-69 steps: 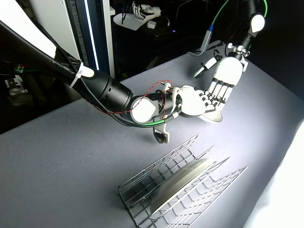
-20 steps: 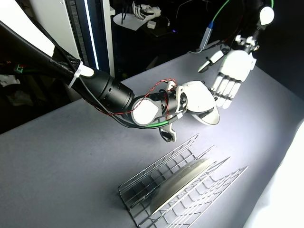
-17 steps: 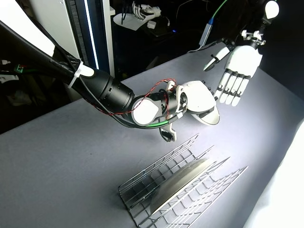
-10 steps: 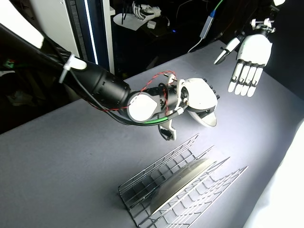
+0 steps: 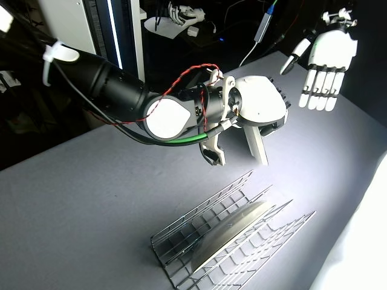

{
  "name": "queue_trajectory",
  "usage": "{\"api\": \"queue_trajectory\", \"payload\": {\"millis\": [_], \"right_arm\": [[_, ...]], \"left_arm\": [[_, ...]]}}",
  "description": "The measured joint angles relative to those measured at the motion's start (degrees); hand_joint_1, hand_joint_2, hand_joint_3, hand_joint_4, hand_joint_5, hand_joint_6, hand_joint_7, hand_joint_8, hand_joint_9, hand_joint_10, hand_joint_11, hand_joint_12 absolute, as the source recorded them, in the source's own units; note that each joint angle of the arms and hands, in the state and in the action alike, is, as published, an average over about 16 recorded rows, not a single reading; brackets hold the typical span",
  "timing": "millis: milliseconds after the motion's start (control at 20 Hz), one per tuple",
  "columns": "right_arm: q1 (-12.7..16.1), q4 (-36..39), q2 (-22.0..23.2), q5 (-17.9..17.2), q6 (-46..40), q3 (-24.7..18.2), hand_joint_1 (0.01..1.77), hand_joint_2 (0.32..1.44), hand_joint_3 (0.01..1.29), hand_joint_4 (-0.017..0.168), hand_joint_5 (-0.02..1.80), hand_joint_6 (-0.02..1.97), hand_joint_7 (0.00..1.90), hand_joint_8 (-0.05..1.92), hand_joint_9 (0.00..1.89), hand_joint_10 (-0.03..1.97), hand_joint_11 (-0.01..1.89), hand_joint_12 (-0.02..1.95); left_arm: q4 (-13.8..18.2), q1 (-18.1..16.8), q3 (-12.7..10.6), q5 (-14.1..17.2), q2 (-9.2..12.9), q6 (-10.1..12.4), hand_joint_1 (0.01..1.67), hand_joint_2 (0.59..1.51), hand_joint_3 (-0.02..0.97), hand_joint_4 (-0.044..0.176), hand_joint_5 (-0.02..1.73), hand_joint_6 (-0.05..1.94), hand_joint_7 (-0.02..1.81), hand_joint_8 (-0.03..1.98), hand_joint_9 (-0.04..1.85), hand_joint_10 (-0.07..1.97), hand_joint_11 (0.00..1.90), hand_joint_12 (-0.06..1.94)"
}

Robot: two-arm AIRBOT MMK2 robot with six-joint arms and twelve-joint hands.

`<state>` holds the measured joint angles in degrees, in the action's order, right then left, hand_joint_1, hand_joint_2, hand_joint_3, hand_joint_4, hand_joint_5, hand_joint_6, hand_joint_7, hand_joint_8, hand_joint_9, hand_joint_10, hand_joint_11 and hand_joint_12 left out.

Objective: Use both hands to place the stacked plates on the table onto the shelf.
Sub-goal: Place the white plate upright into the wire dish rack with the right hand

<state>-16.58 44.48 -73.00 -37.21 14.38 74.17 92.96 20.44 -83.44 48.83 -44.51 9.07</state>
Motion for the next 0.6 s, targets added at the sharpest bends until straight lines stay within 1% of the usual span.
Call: {"api": "queue_trajectory", "payload": {"millis": [100,250,400,600], "right_arm": [[0.6,-1.1,1.0,0.3,-0.1,-1.1,1.34,0.95,0.01,-0.006,1.02,0.7,1.18,0.71,1.08,1.0,0.87,1.43],[1.6,-3.3,2.4,1.0,-0.4,-2.7,1.33,0.96,0.01,-0.007,1.02,0.68,1.17,0.72,1.1,0.99,0.87,1.45],[2.6,-5.8,3.5,1.9,-0.6,-4.1,1.33,0.96,0.01,-0.008,1.03,0.63,1.18,0.74,1.11,0.99,0.88,1.49],[4.2,-10.0,4.6,4.0,-1.0,-5.5,1.33,0.96,0.01,-0.009,1.03,0.62,1.17,0.77,1.12,1.01,0.88,1.53]], "left_arm": [[0.3,-0.4,0.1,-0.2,0.2,-1.3,0.01,1.174,0.019,0.004,0.02,0.01,0.02,0.0,0.02,0.01,0.02,0.01],[0.2,-0.8,0.1,-0.4,0.3,-2.9,0.01,1.174,0.019,0.004,0.02,0.01,0.02,0.0,0.02,0.01,0.01,0.01],[0.2,-0.9,-0.3,-0.6,0.1,-3.3,0.01,1.174,0.019,0.004,0.02,0.01,0.02,0.0,0.02,0.01,0.01,0.01],[0.1,-1.0,-1.0,-0.7,-0.2,-3.2,0.01,1.173,0.018,0.003,0.02,0.01,0.02,0.0,0.02,0.01,0.01,0.01]]}}
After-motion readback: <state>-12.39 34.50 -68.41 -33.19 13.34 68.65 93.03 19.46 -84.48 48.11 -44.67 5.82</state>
